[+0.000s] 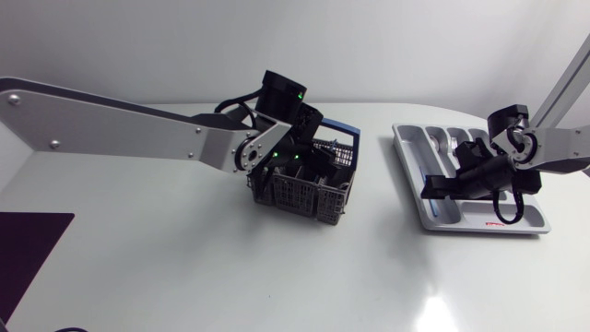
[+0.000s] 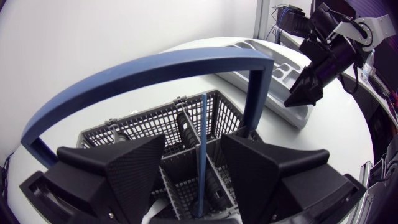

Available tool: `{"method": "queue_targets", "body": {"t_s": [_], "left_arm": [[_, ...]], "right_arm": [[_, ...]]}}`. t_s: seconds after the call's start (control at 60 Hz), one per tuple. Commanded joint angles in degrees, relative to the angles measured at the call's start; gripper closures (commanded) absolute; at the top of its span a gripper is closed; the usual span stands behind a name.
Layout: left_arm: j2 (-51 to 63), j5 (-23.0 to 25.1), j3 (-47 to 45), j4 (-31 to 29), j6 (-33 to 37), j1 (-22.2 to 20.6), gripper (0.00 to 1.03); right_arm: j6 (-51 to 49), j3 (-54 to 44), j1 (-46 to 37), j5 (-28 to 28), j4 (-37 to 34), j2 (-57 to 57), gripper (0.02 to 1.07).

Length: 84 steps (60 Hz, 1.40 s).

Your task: Unload the cutlery basket into the drawer organizer.

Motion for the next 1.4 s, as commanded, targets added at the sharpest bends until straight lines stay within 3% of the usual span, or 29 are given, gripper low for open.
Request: {"method": "queue_targets", "body": {"t_s": [0.0,0.383,0.483,0.9,1.383], "left_arm": [[3.1,0.0,2.4,1.4,-1.6,0.4,0.43],[7.5,-1.3,4.9,6.7,-3.6,0.1,0.49],[8.1,-1.5,4.6,8.5,-3.5,0.1,0.62],[7.7,-1.5,2.3,11.1,-3.6,-0.4,0.96],[-7.9,-4.4,-17.7,26.4,-3.0,-1.1,0.97]], "right_arm": [[0.7,-2.1,1.1,0.3,-0.1,-1.4,0.06],[0.6,-4.8,2.9,0.3,1.2,-3.0,0.06],[0.6,-5.4,3.3,0.3,1.3,-3.6,0.06],[0.6,-8.4,4.1,1.0,2.1,-6.6,0.06],[0.9,-11.3,6.7,1.7,2.2,-10.0,0.06]]}}
